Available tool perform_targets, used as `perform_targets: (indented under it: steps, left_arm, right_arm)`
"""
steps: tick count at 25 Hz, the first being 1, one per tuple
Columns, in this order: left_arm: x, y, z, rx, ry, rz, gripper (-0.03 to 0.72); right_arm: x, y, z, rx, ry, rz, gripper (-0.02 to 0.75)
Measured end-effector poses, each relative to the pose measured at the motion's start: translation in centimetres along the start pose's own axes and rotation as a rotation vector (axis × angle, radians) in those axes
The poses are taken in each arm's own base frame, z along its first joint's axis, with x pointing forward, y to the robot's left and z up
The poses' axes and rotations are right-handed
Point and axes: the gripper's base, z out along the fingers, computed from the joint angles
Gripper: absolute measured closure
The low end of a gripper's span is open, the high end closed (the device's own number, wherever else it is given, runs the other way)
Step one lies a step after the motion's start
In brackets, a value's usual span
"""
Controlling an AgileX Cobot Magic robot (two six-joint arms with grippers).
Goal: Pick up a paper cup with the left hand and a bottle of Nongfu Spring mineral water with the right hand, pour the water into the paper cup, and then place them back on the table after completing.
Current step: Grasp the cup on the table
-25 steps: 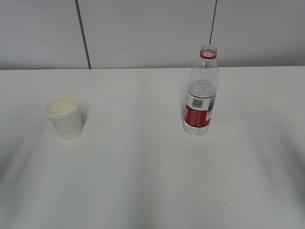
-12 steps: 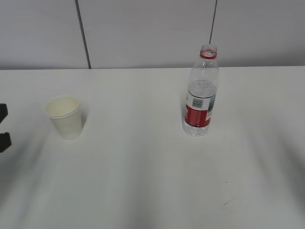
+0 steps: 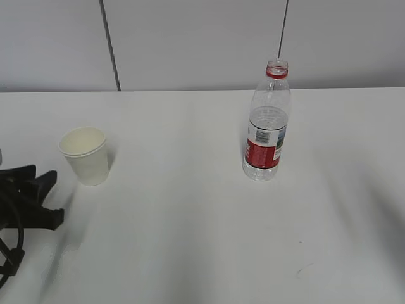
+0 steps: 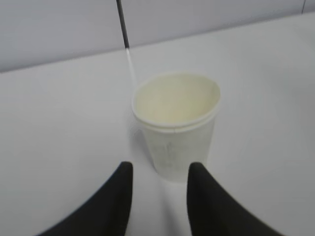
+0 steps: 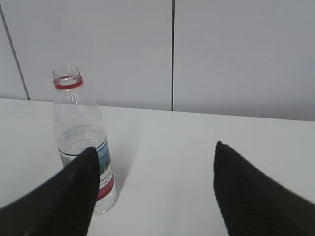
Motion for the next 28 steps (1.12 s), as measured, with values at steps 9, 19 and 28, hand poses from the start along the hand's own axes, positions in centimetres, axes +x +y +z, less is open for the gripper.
perform_targets:
  steps: [9, 19, 28]
  left_arm:
    - [2.7, -0.6, 1.0, 0.055, 0.116, 0.013, 0.445]
    - [2.3, -1.5, 2.9, 0.153, 0.072, 0.055, 0.264]
    - [0.5, -0.3, 6.0, 0.043, -0.014, -0.050, 0.043]
  right_arm:
    - [-0.8, 0.1, 0.0, -0.009, -0.082, 0.000, 0.204]
    - [-0.8, 0.1, 0.0, -0.009, -0.086, 0.000, 0.204]
    - [-0.9, 0.1, 0.0, -0.011, -0.100, 0.000, 0.204]
